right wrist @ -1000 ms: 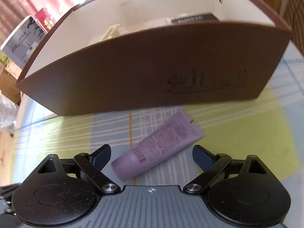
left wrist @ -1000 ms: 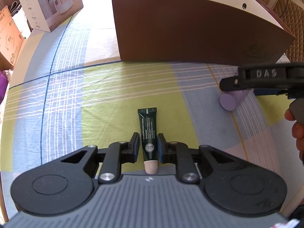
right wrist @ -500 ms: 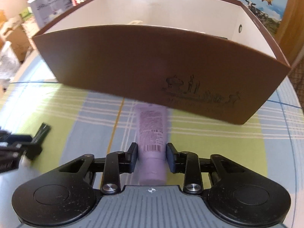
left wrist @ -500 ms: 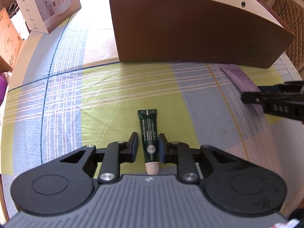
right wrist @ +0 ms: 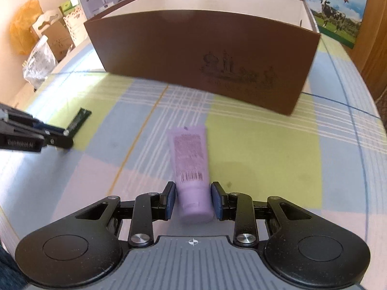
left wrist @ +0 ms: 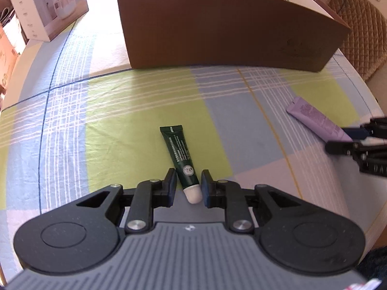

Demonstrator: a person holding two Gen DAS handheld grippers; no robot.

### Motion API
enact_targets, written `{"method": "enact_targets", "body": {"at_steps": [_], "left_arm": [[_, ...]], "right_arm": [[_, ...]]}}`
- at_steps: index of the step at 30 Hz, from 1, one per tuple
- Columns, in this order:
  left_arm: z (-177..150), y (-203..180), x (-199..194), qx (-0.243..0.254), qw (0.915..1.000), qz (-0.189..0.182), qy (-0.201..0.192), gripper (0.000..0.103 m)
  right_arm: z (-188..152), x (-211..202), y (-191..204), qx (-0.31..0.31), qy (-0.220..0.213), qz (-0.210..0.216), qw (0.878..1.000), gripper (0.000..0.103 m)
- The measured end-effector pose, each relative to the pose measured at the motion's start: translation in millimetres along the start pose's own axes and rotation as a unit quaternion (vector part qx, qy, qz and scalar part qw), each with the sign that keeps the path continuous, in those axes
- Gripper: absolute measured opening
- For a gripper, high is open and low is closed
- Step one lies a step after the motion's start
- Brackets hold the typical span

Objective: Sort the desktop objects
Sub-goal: 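Lift both tubes and carry them over the brown box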

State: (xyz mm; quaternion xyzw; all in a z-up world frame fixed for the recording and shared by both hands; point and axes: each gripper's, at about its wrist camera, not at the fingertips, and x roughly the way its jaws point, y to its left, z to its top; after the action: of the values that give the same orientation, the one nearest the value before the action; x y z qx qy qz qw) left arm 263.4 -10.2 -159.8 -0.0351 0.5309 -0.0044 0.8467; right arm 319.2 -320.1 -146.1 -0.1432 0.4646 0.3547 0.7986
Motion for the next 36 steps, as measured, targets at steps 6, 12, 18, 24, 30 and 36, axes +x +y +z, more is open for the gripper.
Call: {"method": "enact_targets", "body": {"at_steps": [6,12,18,24,30,36], "left_arm": [[14.1,7.2,6.9,-0.022,0.9997,0.009,0.001,0.021],[17.3,-6.5,9.9,0.004,0.9995,0.032,0.007,0.034],[7.6,-15.2,6.4,0.026,0.9994,0.021,-0.006,0.020],[9.4,-17.1,7.2,0.026,0.9995,0.017,-0.003,0.013],[8.9,-22.1,6.5,0.032,0.9993,0.018,0.002,0.013],[5.2,-26.0,4.6,0.035,0.9993,0.013,0.004,0.013]], "right_arm": [[-1.8,1.6,7.5,-0.021,-0.008,-0.023,0.999,0.033],[7.3,10.9,10.1,-0.022,-0.007,-0.041,0.999,0.040],[7.5,14.4,11.0,-0.020,-0.007,-0.044,0.999,0.040],[8.6,16.5,12.4,-0.021,-0.010,-0.044,0.999,0.040],[11.7,16.1,13.1,-0.021,-0.006,-0.040,0.999,0.033],[13.5,15.6,17.2,-0.020,-0.001,-0.043,0.999,0.031]]}}
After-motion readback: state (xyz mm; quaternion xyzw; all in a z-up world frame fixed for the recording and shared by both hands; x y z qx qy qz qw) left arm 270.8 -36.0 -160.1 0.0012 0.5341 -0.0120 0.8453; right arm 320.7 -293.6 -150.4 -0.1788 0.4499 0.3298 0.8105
